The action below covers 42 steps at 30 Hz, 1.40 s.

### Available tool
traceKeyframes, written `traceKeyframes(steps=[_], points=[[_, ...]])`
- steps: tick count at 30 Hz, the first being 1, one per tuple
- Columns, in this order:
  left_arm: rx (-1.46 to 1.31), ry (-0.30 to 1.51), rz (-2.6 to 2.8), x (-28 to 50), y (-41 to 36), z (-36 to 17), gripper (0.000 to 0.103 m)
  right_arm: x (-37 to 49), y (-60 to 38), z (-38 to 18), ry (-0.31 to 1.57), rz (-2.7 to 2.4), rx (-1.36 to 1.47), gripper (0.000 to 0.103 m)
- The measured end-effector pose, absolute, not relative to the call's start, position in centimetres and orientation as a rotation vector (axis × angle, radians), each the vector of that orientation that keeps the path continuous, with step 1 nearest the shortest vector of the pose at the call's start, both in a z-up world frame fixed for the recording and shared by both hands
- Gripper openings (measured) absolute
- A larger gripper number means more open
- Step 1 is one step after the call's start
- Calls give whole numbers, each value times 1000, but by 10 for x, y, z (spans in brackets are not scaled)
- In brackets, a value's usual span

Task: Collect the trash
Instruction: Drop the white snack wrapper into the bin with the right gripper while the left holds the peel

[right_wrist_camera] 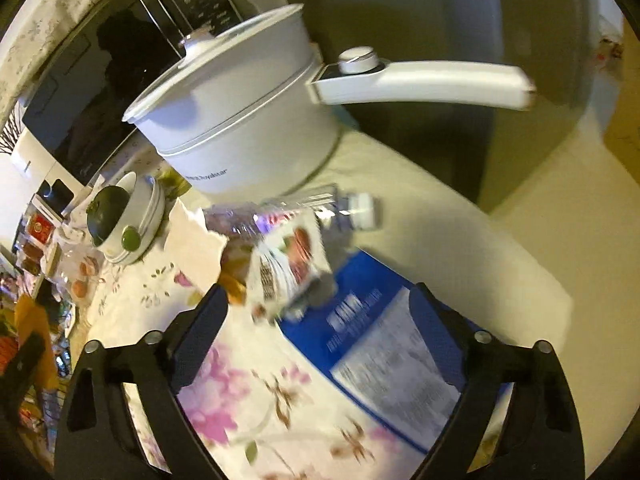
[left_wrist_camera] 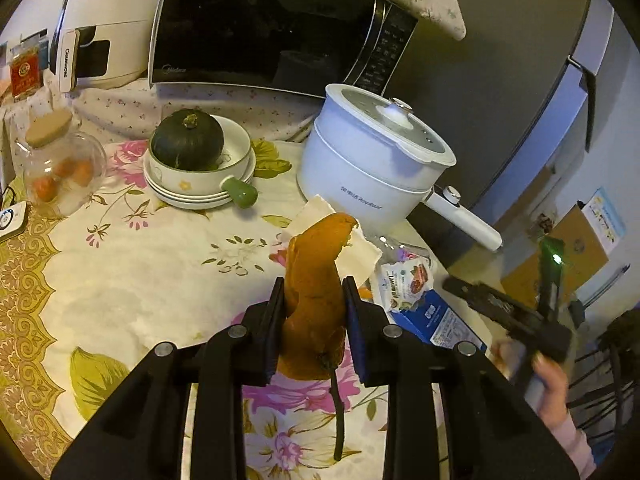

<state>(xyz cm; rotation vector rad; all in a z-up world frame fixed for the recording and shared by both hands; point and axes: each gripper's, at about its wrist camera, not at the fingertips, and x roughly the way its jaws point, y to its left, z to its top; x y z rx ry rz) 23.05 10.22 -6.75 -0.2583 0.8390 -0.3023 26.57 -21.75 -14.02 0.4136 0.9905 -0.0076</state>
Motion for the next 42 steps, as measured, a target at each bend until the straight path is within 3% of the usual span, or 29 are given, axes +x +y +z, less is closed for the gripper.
traceKeyframes(steps=[4, 7, 10, 14, 18, 42], points=[[-268, 860, -297, 236, 110, -75, 28, 287, -210, -155, 1015, 26, 394, 80], [-275, 873, -295, 240, 114, -80, 29, 297, -203, -164, 1031, 41, 347, 69], [-280, 883, -298, 243, 114, -84, 29, 303, -199, -172, 1054, 53, 336, 52], [-294, 897, -301, 245, 114, -87, 29, 302, -195, -183, 1070, 59, 322, 21], [-300, 901, -298, 247, 115, -89, 29, 296, -194, -183, 1046, 72, 328, 9], [-278, 880, -354, 228, 89, -80, 29, 200, -202, -94, 885, 12, 247, 9]])
